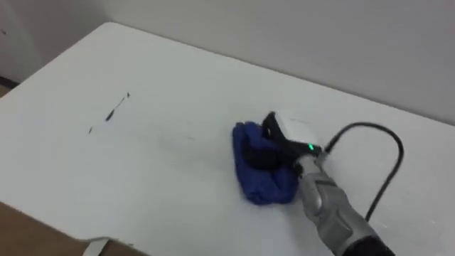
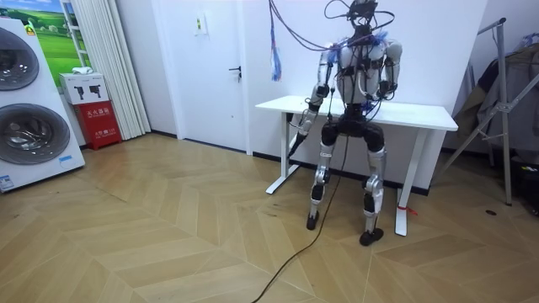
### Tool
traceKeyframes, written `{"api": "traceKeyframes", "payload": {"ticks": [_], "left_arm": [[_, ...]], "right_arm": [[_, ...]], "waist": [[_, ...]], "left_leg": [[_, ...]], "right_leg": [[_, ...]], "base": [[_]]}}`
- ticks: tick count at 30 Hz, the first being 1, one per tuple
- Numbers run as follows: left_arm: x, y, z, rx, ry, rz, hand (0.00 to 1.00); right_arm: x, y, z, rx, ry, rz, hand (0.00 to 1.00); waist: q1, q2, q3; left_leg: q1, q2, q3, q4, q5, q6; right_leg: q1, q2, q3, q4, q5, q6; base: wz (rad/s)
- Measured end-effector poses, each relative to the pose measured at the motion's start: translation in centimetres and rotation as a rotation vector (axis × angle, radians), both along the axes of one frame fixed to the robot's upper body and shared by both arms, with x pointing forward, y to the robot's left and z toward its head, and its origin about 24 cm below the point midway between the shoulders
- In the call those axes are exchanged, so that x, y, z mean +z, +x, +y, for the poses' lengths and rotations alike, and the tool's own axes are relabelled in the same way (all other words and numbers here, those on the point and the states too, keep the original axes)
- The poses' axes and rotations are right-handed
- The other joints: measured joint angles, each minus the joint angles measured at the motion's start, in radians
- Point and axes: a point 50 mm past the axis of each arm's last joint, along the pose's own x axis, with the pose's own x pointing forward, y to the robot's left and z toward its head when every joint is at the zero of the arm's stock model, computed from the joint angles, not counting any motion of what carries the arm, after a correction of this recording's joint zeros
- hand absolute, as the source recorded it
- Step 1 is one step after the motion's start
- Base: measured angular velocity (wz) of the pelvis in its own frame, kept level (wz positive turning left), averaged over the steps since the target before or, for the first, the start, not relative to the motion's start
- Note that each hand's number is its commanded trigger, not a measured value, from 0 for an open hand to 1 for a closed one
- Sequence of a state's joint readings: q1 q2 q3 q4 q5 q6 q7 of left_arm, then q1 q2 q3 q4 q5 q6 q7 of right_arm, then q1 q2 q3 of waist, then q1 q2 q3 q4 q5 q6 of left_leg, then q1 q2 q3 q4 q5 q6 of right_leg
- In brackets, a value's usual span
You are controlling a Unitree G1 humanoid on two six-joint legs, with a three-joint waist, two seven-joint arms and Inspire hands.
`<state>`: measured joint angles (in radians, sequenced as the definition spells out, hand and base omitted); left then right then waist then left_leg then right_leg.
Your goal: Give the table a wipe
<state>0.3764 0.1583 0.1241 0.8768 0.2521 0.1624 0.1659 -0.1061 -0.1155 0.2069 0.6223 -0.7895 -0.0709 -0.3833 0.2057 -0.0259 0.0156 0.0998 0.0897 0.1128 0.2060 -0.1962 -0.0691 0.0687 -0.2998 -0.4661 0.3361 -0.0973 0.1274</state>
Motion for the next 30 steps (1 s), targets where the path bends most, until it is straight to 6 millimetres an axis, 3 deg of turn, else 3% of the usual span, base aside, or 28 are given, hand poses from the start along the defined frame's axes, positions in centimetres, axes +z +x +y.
{"api": "traceKeyframes", "payload": {"ticks": [1, 3, 4, 7, 10, 14, 15, 16, 17, 18, 19, 21, 23, 24, 25, 26, 27, 28, 30], "left_arm": [[0.0, 0.0, 0.5, 0.011, 0.008, -0.004, 0.00], [0.5, 0.5, 2.1, 0.034, 0.051, -0.030, 0.00], [1.0, 1.1, 3.4, 0.040, 0.089, -0.060, 0.00], [2.3, 2.4, 5.4, 0.017, 0.166, -0.136, 0.00], [2.3, 3.4, 5.2, 0.003, 0.165, -0.172, 0.00], [1.8, 5.4, 3.5, -0.036, 0.117, -0.210, 0.00], [1.6, 6.0, 3.0, -0.043, 0.102, -0.219, 0.00], [1.3, 6.0, 2.5, -0.030, 0.086, -0.222, 0.00], [1.2, 6.1, 2.1, -0.018, 0.073, -0.230, 0.00], [0.9, 6.1, 1.5, -0.015, 0.052, -0.233, 0.00], [0.6, 5.9, 0.9, -0.026, 0.032, -0.221, 0.00], [0.1, 5.2, 0.0, -0.039, 0.007, -0.184, 0.00], [-0.2, 4.2, -0.6, -0.050, -0.017, -0.145, 0.00], [-0.4, 2.8, -0.8, -0.036, -0.029, -0.102, 0.00], [-0.5, 1.4, -0.8, -0.027, -0.040, -0.056, 0.00], [-0.5, 0.8, -0.9, -0.021, -0.046, -0.036, 0.00], [-0.6, -0.2, -1.1, -0.013, -0.065, -0.007, 0.00], [-0.6, -1.0, -1.2, -0.004, -0.074, 0.013, 0.00], [-0.4, -2.3, -1.0, 0.038, -0.079, 0.037, 0.00]], "right_arm": [[-0.3, -1.0, -1.5, -0.068, 0.015, -0.022, 1.00], [-0.7, -2.6, -4.0, -0.172, 0.011, -0.048, 1.00], [-1.0, -3.9, -5.8, -0.247, -0.001, -0.052, 1.00], [-1.7, -6.7, -9.7, -0.389, -0.051, -0.031, 1.00], [-2.1, -7.7, -10.7, -0.456, -0.062, -0.019, 1.00], [-2.1, -7.1, -9.9, -0.444, -0.030, -0.019, 1.00], [-1.9, -6.1, -9.0, -0.427, -0.009, -0.022, 1.00], [-1.7, -4.6, -7.8, -0.398, 0.011, -0.019, 1.00], [-1.4, -3.6, -7.1, -0.371, 0.018, -0.016, 1.00], [-0.5, -1.6, -5.6, -0.290, -0.005, -0.008, 1.00], [0.6, 0.2, -3.9, -0.193, -0.042, -0.006, 1.00], [2.3, 2.8, -2.0, -0.050, -0.110, -0.016, 1.00], [3.8, 4.1, -0.5, 0.042, -0.148, -0.034, 1.00], [4.3, 4.6, 0.1, 0.086, -0.171, -0.034, 1.00], [4.5, 4.7, 0.3, 0.111, -0.191, -0.033, 1.00], [4.4, 4.6, 0.3, 0.113, -0.189, -0.024, 1.00], [4.1, 4.5, -0.2, 0.102, -0.188, -0.006, 1.00], [4.1, 4.4, -1.0, 0.071, -0.181, -0.011, 1.00], [3.4, 3.6, -1.7, 0.059, -0.164, -0.022, 1.00]], "waist": [[-0.022, 0.006, 0.0011], [-0.038, 0.008, -0.0043], [-0.043, 0.012, -0.0108], [-0.057, 0.011, -0.0152], [-0.068, 0.001, -0.0172], [-0.058, -0.019, -0.0228], [-0.034, -0.025, -0.0223], [-0.012, -0.033, -0.0200], [0.004, -0.033, -0.0202], [0.037, -0.028, -0.0211], [0.054, -0.019, -0.0221], [0.089, -0.013, -0.0203], [0.101, -0.011, -0.0179], [0.113, -0.003, -0.0134], [0.124, 0.009, -0.0068], [0.129, 0.007, -0.0022], [0.127, 0.014, -0.0002], [0.128, 0.021, -0.0019], [0.125, 0.033, -0.0027]], "left_leg": [[0.000, -0.011, 0.030, 0.003, -0.006, 0.012], [-0.001, -0.017, 0.080, 0.018, -0.026, 0.029], [-0.001, -0.012, 0.101, 0.031, -0.040, 0.037], [0.000, 0.015, 0.122, 0.074, -0.069, 0.048], [-0.016, 0.031, 0.100, 0.096, -0.077, 0.049], [-0.058, 0.051, 0.052, 0.130, -0.077, 0.026], [-0.068, 0.071, 0.053, 0.143, -0.078, 0.006], [-0.075, 0.097, 0.066, 0.153, -0.077, -0.018], [-0.076, 0.115, 0.076, 0.158, -0.076, -0.034], [-0.082, 0.148, 0.089, 0.169, -0.076, -0.066], [-0.096, 0.190, 0.083, 0.175, -0.066, -0.095], [-0.119, 0.232, 0.070, 0.186, -0.047, -0.121], [-0.167, 0.249, 0.072, 0.248, -0.012, -0.103], [-0.192, 0.248, 0.070, 0.293, 0.012, -0.069], [-0.213, 0.233, 0.066, 0.327, 0.021, -0.053], [-0.221, 0.205, 0.062, 0.330, 0.012, -0.044], [-0.224, 0.120, 0.056, 0.286, -0.011, -0.010], [-0.188, 0.078, 0.083, 0.201, -0.014, -0.009], [-0.149, 0.046, 0.085, 0.124, 0.010, -0.015]], "right_leg": [[-0.024, -0.027, -0.004, 0.038, 0.002, 0.001], [-0.047, -0.049, -0.006, 0.065, 0.013, 0.000], [-0.057, -0.056, -0.007, 0.077, 0.024, -0.001], [-0.066, -0.059, -0.006, 0.104, 0.069, -0.009], [-0.039, -0.049, -0.005, 0.056, 0.087, -0.013], [0.024, -0.039, -0.003, -0.063, 0.084, -0.011], [0.031, -0.017, 0.007, -0.092, 0.084, -0.011], [0.028, 0.015, 0.001, -0.100, 0.066, 0.010], [0.019, 0.029, -0.007, -0.094, 0.048, 0.014], [-0.003, 0.063, -0.018, -0.075, 0.006, 0.002], [-0.029, 0.097, -0.028, -0.037, -0.026, -0.029], [-0.073, 0.128, -0.026, 0.016, -0.087, -0.058], [-0.097, 0.133, -0.030, 0.059, -0.136, -0.061], [-0.090, 0.138, -0.013, 0.065, -0.151, -0.071], [-0.081, 0.146, 0.037, 0.064, -0.157, -0.086], [-0.078, 0.140, 0.065, 0.064, -0.160, -0.087], [-0.080, 0.125, 0.103, 0.060, -0.166, -0.080], [-0.085, 0.117, 0.115, 0.052, -0.166, -0.072], [-0.073, 0.112, 0.117, 0.015, -0.145, -0.058]], "base": [[-0.40], [-0.61], [-0.52], [-0.21], [0.06], [0.23], [-0.34], [-0.50], [-0.68], [-0.54], [-0.38], [0.04], [0.39], [0.52], [0.52], [0.65], [0.55], [0.46], [-0.05]]}}
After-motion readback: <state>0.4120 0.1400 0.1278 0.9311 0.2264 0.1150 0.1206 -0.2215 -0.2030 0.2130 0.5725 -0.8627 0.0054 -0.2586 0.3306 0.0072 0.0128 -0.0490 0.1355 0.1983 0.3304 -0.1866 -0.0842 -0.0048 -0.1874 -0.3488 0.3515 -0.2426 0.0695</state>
